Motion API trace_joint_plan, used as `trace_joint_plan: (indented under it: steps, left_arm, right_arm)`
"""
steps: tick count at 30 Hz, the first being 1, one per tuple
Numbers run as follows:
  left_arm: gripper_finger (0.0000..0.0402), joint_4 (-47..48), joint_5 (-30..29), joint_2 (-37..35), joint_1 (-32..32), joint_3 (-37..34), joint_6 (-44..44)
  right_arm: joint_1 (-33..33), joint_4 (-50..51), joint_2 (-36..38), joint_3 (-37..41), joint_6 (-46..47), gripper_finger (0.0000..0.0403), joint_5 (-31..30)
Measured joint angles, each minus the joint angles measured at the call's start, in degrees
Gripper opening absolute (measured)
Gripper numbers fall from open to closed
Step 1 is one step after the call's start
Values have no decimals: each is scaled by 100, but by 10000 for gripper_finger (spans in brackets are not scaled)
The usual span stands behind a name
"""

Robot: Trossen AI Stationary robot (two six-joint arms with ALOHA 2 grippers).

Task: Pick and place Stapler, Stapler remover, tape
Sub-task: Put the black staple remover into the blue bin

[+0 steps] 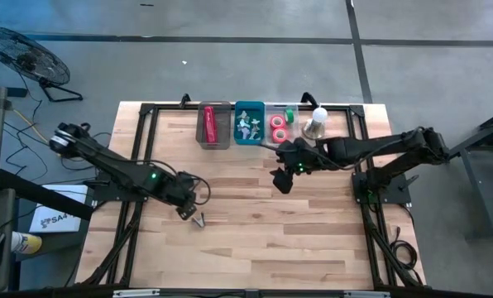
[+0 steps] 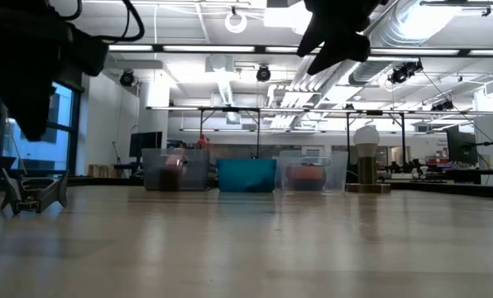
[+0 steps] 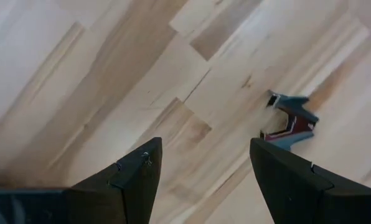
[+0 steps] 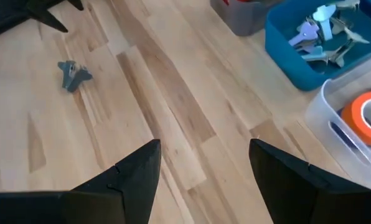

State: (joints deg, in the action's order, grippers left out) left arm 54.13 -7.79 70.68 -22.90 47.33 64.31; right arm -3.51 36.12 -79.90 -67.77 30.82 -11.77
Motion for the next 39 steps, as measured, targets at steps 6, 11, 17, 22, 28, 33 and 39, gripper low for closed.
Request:
trace_joint_plan:
  steps: [6, 11, 17, 22, 28, 33, 39]
  left_arm:
    - [239, 55, -4, 134, 0, 0, 1050]
    - [239, 453, -3, 135, 0, 0, 2323]
    - [239, 687, 131, 137, 0, 2, 3251]
    - [239, 618, 186, 260, -2, 2, 3528]
    - [239, 204, 488, 534, -4, 4, 3537]
    - [239, -49, 636, 722, -4, 4, 3654]
    - [239, -301, 900, 839, -44, 4, 3704]
  right_arm:
    - [-126, 68, -2, 0, 390, 236, -99]
    - [-203, 122, -2, 0, 971, 236, -372]
    - [-272, 176, -2, 0, 1445, 236, -454]
    - [-339, 206, -2, 0, 1568, 236, -440]
    - [-341, 198, -4, 0, 1570, 236, -437]
    - [-341, 177, -4, 0, 1641, 236, -443]
    - [-341, 176, -4, 0, 1705, 236, -453]
